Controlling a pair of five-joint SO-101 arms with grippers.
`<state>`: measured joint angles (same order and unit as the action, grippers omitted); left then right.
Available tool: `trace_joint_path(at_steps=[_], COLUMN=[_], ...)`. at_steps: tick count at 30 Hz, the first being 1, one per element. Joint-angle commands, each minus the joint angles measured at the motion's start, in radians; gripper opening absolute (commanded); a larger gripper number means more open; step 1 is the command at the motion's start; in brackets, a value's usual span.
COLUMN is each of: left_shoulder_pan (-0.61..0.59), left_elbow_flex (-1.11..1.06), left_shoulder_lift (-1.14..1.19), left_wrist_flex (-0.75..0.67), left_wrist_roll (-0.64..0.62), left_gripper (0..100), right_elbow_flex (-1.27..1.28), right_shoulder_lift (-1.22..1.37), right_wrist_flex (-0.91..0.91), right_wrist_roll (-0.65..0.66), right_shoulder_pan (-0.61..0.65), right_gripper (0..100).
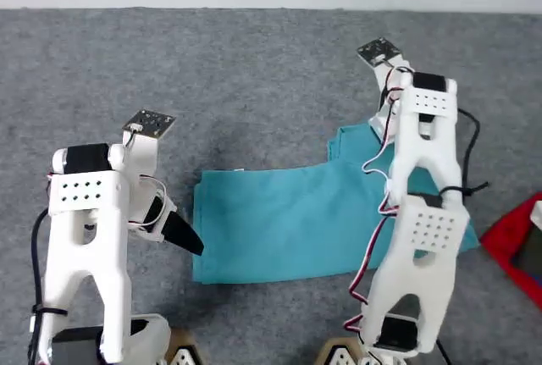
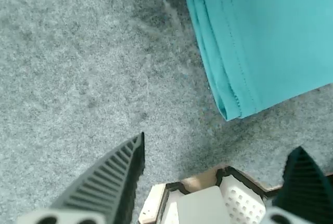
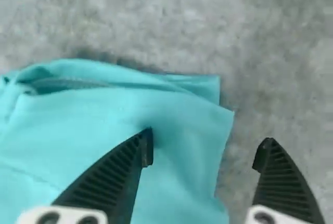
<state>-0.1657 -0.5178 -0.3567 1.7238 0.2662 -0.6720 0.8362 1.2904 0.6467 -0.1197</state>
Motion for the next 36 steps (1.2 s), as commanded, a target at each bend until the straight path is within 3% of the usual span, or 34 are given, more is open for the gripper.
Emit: trace_joint_path(at_steps=[1, 10, 17, 27, 36], left_shoulder_pan=[0.000, 0.000, 0.000, 0.000, 0.002], left_elbow_flex=[-0.002, -0.002, -0.002, -0.004, -0.004], left_shoulder_lift=[-0.002, -0.002, -0.002, -0.002, 0.002], left_wrist_flex=[0.034, 0.034, 0.034, 0.034, 0.026], left_wrist_roll=[-0.009, -0.009, -0.009, -0.009, -0.009], left_gripper=[40, 40, 40, 40, 40], right_elbow_flex=[-0.218, -0.626, -0.833, -1.016, -0.913], right_shoulder_lift=[0.071, 0.360, 0.463, 0.463, 0.305], right_wrist_flex=[0.059, 0.240, 0.331, 0.509, 0.512], right_wrist_roll=[-0.009, -0.009, -0.012, -0.015, -0.057], right_shoulder_pan=[0.005, 0.007, 0.002, 0.012, -0.053], right_gripper=[31.0, 28.8, 0.1, 0.9, 0.9])
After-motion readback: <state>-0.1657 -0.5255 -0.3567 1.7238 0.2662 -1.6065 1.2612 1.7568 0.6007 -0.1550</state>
